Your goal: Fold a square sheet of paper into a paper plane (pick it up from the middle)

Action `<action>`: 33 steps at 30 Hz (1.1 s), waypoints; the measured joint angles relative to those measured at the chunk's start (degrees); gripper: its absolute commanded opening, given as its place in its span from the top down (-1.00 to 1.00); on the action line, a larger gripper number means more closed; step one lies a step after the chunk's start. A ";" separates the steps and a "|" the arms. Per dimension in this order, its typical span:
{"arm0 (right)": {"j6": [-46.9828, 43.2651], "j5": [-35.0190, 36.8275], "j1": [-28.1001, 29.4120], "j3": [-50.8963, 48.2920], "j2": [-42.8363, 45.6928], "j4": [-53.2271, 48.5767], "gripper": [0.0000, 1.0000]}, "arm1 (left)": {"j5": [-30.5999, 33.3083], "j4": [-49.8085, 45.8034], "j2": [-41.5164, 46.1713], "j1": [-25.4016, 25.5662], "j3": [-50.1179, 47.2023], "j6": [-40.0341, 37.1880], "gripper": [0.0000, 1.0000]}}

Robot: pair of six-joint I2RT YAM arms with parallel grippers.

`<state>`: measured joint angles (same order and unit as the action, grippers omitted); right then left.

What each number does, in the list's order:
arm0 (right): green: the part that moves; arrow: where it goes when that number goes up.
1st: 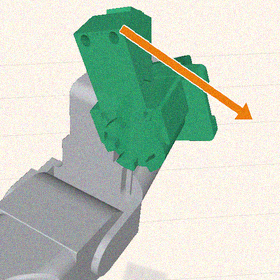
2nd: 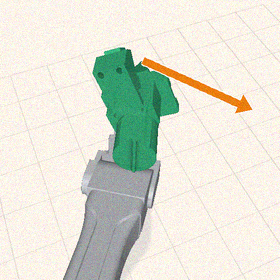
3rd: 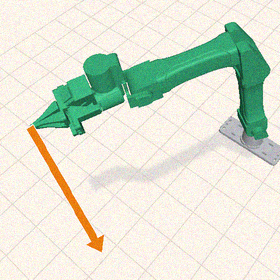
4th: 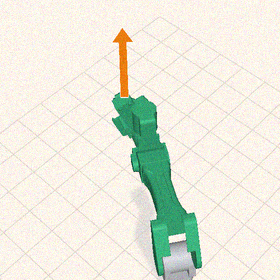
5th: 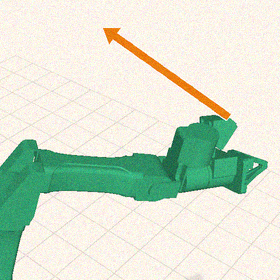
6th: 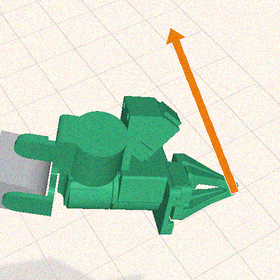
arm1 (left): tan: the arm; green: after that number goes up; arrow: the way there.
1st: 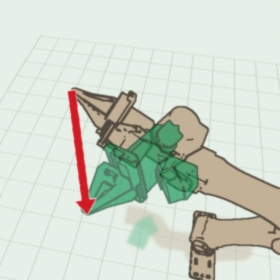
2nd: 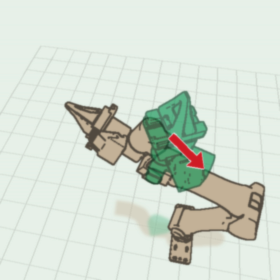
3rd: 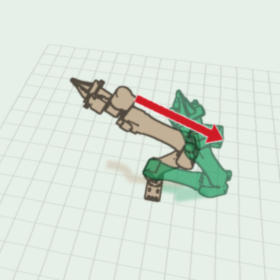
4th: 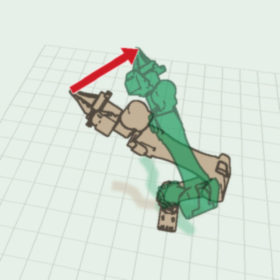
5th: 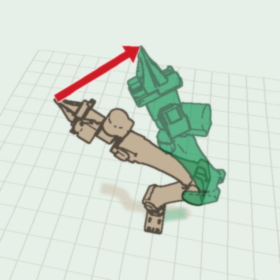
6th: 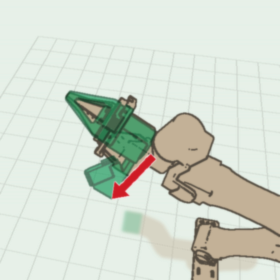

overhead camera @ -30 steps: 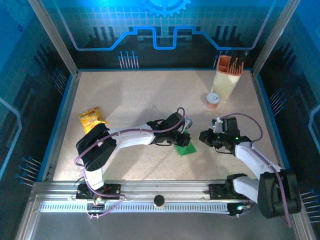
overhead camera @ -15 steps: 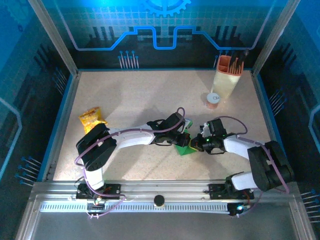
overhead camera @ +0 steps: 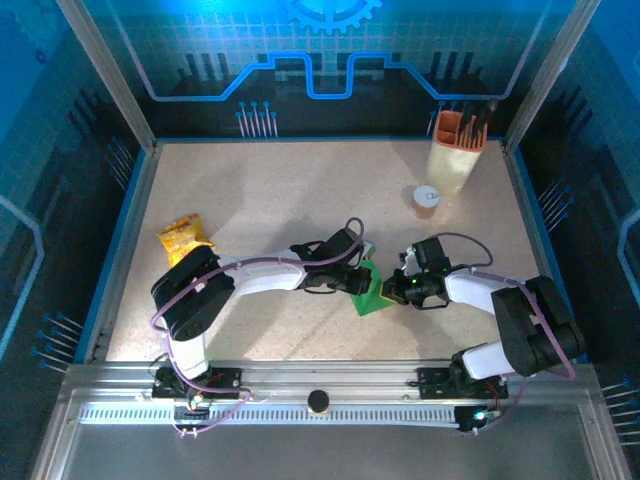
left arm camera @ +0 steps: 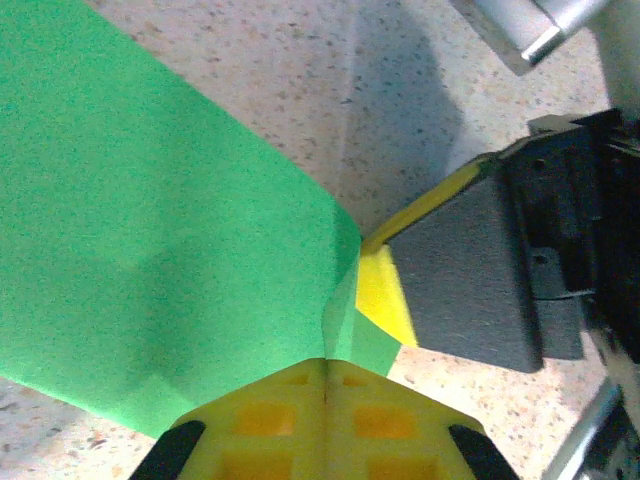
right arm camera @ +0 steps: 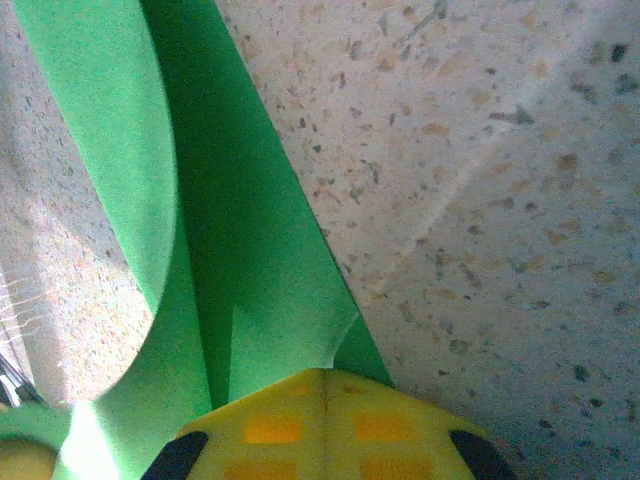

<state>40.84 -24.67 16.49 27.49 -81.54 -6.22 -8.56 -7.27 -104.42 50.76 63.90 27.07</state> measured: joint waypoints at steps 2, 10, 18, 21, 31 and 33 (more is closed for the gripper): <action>0.00 0.00 0.00 0.00 0.00 0.00 1.00 | 1.27 -0.42 0.00 -0.04 0.00 -0.13 1.00; 0.00 0.17 0.00 0.17 0.11 -0.44 1.00 | 4.94 -2.12 0.00 -0.37 0.00 -0.31 1.00; 0.02 0.50 0.00 0.28 0.33 -0.96 1.00 | 2.82 -2.58 -0.85 -0.42 -0.02 -0.31 1.00; 0.00 0.66 0.00 0.28 0.48 -1.22 1.00 | 1.09 -1.36 -1.14 -0.42 -0.68 0.13 1.00; 0.00 0.70 0.00 0.39 0.55 -1.64 1.00 | -0.35 0.31 -2.64 -0.39 -1.18 1.51 1.00; 0.00 0.72 0.00 0.39 0.55 -1.66 1.00 | -0.02 0.20 -3.04 -0.39 -1.18 1.46 1.00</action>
<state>40.84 -23.94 16.49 27.88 -80.99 -7.88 -8.58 -7.07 -107.46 50.37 62.72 28.53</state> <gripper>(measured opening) 0.066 0.052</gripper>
